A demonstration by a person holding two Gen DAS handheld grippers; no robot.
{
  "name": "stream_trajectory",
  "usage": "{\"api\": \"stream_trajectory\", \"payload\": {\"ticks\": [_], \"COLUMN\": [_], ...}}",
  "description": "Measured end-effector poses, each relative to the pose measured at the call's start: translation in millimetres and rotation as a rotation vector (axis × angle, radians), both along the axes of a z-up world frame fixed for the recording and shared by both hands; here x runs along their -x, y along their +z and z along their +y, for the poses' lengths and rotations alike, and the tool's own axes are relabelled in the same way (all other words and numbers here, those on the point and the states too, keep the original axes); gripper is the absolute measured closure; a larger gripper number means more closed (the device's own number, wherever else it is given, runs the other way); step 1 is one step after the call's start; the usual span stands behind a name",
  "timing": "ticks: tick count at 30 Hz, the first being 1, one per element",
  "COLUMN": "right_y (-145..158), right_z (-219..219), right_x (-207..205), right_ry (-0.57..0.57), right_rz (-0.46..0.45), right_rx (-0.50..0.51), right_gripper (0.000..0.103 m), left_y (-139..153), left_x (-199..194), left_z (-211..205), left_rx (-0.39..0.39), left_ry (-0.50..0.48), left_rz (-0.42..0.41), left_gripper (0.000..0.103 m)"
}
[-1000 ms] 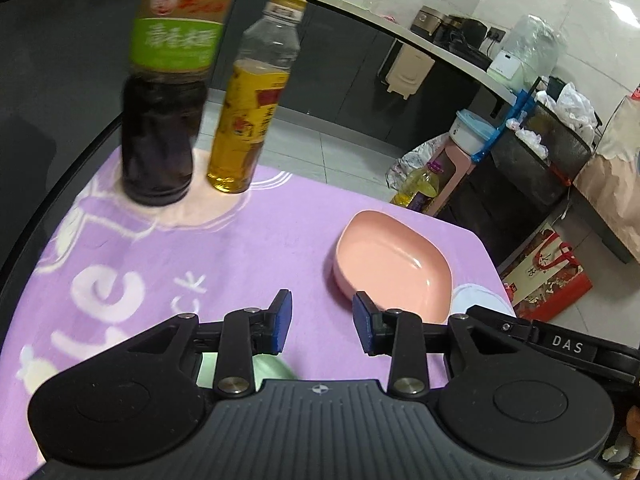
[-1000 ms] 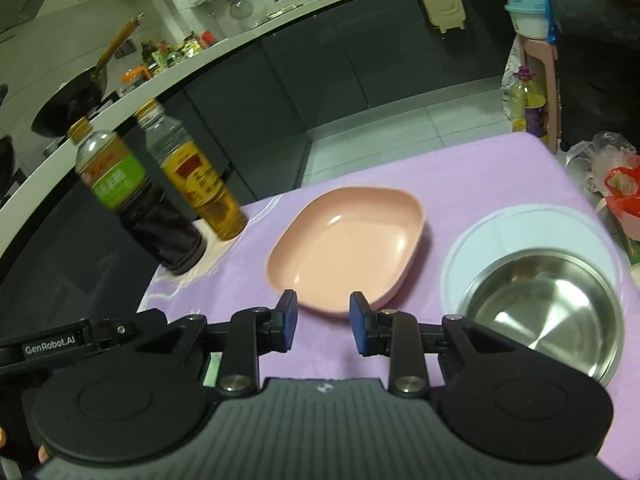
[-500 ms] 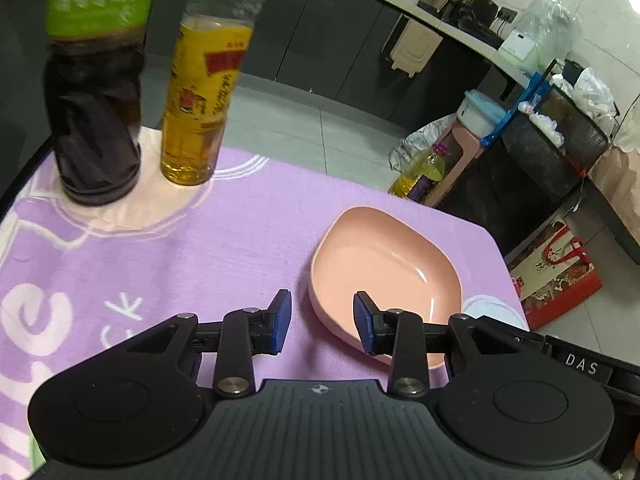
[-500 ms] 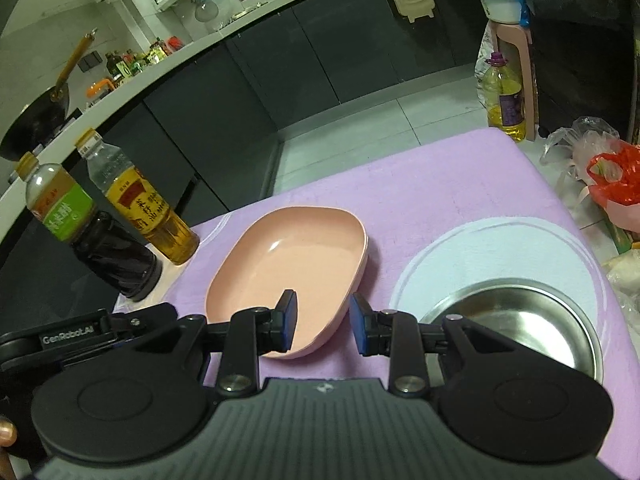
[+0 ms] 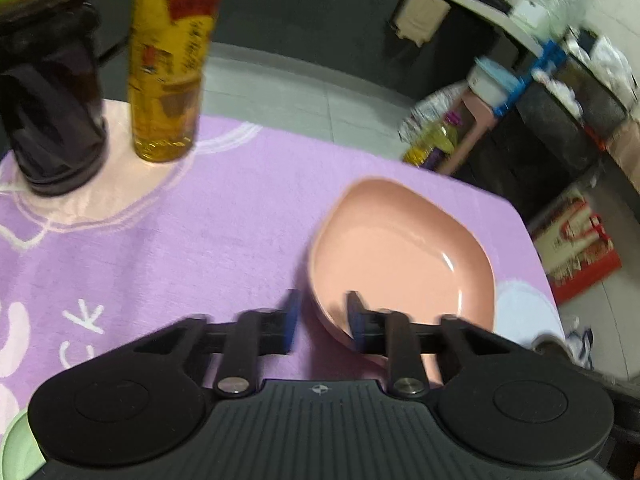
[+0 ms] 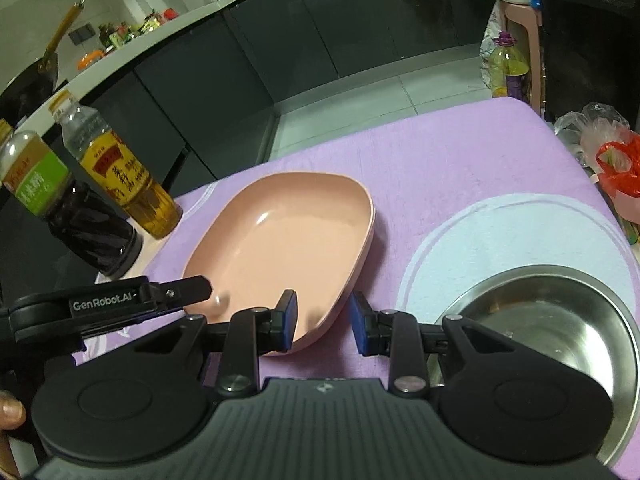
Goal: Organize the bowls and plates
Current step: 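Move both grippers to the pink square bowl and grasp its rim, then carry the pink square bowl and lower it onto the green plate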
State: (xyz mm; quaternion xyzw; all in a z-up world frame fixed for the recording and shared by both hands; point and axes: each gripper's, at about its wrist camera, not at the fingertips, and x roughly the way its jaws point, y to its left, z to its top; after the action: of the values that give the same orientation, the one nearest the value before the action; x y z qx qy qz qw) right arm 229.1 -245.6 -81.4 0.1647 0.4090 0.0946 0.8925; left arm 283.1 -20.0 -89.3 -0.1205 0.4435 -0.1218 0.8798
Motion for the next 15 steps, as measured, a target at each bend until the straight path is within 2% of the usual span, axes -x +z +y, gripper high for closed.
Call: {"api": "stream_trajectory", "payload": {"ticks": [1,4,15], "right_y": [-1,1,24], "right_z": [0,-2,13], "right_x": [0,4,32], "right_ry": [0.001,0.004,0.052], "right_rz": [0.001,-0.009,-0.061], "right_rx": [-0.002,0.014,0.004], "right_gripper": [0.085,0.087,0.087], "left_y": [1,8,40], "left_x": [2,15,72], "left_z": [-2,-4,29], "left_rx": [-0.019,-0.062,-0.028], "left_ry": [-0.011,-0.037,-0.007], "left_rz": [-0.014,-0.051,-0.141], "left_gripper": [0.085,0.085,0.085]}}
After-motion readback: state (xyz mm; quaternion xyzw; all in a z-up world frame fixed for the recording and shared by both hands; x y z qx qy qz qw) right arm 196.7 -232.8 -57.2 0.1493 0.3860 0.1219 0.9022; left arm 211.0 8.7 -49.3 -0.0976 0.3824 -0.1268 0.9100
